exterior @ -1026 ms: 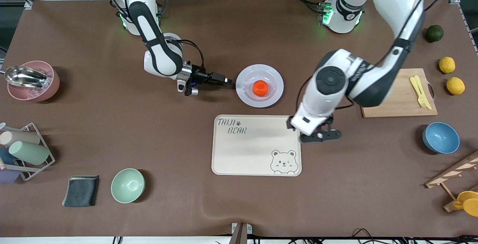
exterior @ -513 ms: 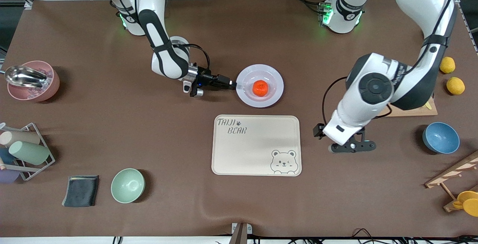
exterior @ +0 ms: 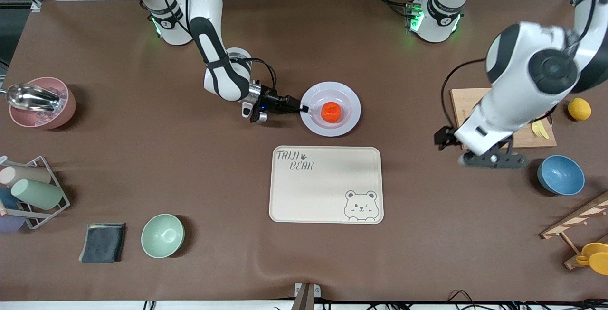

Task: Place orange and plate with both arms
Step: 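Grasp the plate rim with the right gripper while the left gripper withdraws, then slide the plate onto the bear tray with the right gripper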

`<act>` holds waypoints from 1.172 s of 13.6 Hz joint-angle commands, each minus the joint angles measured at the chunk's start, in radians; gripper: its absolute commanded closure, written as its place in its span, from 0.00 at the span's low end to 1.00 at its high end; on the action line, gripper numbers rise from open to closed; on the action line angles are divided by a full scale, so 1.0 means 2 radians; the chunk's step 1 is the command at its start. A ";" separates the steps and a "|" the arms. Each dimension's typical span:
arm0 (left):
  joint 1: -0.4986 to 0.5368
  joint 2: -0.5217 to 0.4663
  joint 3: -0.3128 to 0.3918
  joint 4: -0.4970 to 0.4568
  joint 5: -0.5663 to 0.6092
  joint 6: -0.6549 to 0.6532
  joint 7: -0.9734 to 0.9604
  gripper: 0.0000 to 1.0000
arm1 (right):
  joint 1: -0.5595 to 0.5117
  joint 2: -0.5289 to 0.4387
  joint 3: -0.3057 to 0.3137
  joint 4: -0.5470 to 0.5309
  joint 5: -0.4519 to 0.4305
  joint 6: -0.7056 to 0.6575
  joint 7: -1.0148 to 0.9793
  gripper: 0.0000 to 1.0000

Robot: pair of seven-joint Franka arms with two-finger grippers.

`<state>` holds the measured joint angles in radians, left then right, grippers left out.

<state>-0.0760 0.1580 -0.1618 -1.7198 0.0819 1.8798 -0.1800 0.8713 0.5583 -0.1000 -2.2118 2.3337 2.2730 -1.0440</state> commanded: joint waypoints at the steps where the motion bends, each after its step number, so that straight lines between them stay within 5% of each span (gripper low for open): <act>1: -0.026 -0.073 0.037 -0.052 -0.016 -0.041 0.025 0.00 | 0.014 0.003 -0.005 0.008 0.023 0.009 -0.011 1.00; 6: -0.020 -0.108 0.038 -0.041 -0.016 -0.111 0.026 0.00 | 0.009 -0.005 -0.005 0.008 0.026 0.012 -0.007 1.00; 16: -0.025 -0.103 0.080 0.045 -0.035 -0.203 0.028 0.00 | -0.011 -0.057 -0.008 0.047 0.065 0.061 0.062 1.00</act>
<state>-0.1110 -0.0509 -0.0196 -1.6635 0.0253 1.5246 -0.1453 0.8752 0.4626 -0.1156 -2.1489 2.4351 2.3506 -0.9327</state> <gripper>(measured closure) 0.000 0.956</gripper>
